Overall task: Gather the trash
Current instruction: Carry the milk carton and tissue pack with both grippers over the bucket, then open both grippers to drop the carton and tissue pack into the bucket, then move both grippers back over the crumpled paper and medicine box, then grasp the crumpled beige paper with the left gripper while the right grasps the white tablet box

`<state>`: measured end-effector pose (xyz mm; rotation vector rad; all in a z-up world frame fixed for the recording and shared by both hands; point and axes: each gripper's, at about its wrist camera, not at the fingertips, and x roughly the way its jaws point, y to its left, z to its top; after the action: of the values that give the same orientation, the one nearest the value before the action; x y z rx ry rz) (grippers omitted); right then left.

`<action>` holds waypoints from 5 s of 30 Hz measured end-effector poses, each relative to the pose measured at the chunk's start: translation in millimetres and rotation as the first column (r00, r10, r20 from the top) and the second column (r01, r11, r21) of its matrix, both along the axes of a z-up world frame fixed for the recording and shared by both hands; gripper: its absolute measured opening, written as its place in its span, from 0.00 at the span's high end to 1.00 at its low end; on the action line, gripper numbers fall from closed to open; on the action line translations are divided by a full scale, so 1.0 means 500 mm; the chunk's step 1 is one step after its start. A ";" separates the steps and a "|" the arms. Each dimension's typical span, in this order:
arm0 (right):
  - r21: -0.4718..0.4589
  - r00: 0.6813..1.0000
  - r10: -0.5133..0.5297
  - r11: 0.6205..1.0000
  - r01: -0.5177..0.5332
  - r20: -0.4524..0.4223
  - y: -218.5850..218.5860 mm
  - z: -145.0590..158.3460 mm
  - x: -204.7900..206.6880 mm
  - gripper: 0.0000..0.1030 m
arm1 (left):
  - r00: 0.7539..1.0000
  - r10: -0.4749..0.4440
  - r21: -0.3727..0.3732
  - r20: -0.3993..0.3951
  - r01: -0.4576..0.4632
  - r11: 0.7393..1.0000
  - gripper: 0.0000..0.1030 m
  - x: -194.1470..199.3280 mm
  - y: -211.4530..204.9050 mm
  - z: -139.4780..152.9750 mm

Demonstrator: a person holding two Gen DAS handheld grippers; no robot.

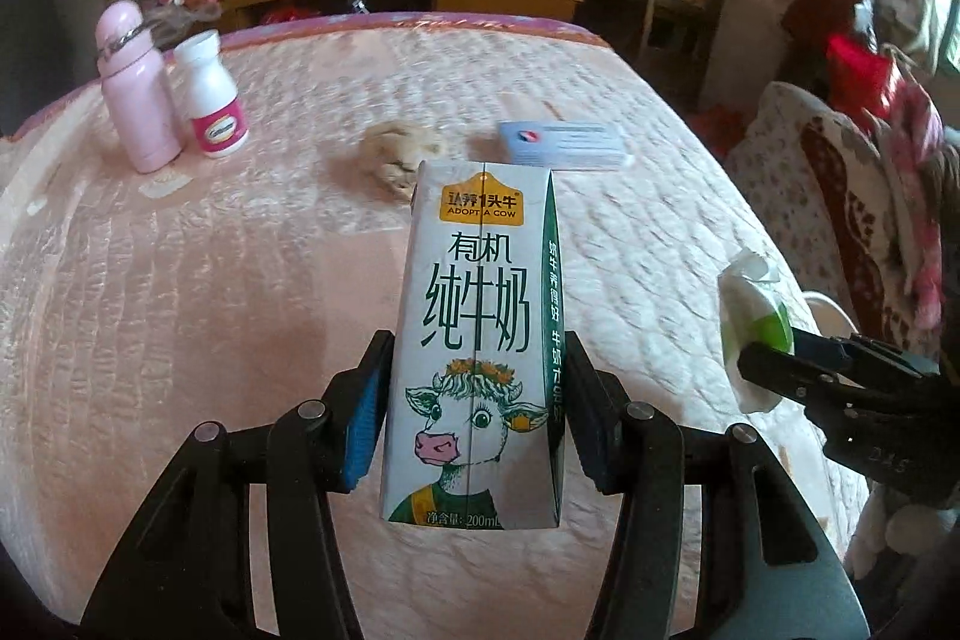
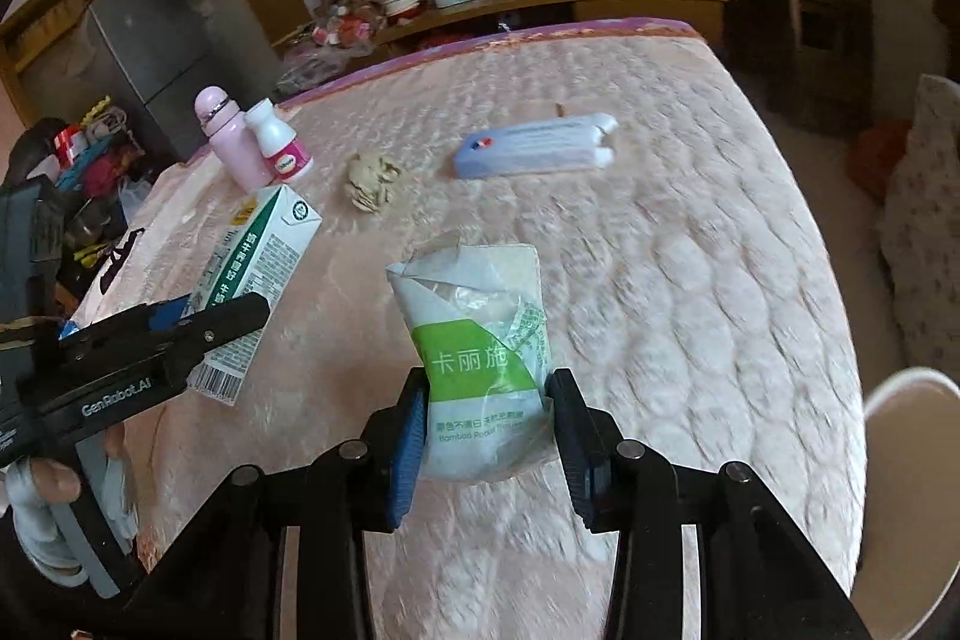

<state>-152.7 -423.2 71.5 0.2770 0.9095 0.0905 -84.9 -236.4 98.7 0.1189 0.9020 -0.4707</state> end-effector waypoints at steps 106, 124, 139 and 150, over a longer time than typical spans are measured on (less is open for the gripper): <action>0.004 0.807 -0.577 0.813 0.582 -0.124 -0.470 -0.057 -0.390 0.37 | 0.871 -0.484 -0.058 -0.081 0.481 0.875 0.40 -0.233 -0.525 -0.053; -0.024 0.919 -0.382 0.924 0.381 -0.094 -0.293 -0.024 -0.210 0.35 | 0.971 -0.234 -0.024 -0.040 0.233 0.972 0.40 -0.061 -0.270 -0.037; -0.091 0.985 -0.135 0.988 0.125 -0.107 -0.106 -0.056 0.088 0.32 | 0.998 0.063 0.021 -0.021 -0.062 0.998 0.40 0.200 -0.016 -0.019; -0.312 0.982 -0.146 0.945 0.103 -0.117 -0.127 -0.082 0.378 0.32 | 0.995 0.090 -0.019 -0.044 -0.091 0.996 0.40 0.325 0.021 -0.010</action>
<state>36.0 -486.6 30.6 0.0523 1.0264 -0.1884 77.6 -225.7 93.6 0.0484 0.9403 -0.3996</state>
